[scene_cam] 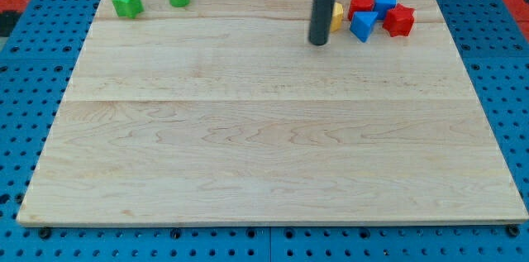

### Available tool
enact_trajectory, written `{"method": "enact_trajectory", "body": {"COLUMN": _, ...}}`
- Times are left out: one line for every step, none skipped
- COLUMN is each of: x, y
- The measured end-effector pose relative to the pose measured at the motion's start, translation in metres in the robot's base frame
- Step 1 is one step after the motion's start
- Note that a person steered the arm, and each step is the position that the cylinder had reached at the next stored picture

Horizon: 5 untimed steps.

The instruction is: Point at the green star

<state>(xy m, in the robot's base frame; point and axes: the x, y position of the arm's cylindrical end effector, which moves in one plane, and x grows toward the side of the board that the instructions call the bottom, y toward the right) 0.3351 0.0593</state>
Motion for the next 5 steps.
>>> {"method": "enact_trajectory", "body": {"x": 0.014, "y": -0.029}}
{"method": "enact_trajectory", "body": {"x": 0.035, "y": -0.065}}
{"method": "enact_trajectory", "body": {"x": 0.052, "y": -0.103}}
{"method": "enact_trajectory", "body": {"x": 0.051, "y": -0.116}}
{"method": "enact_trajectory", "body": {"x": 0.052, "y": -0.182}}
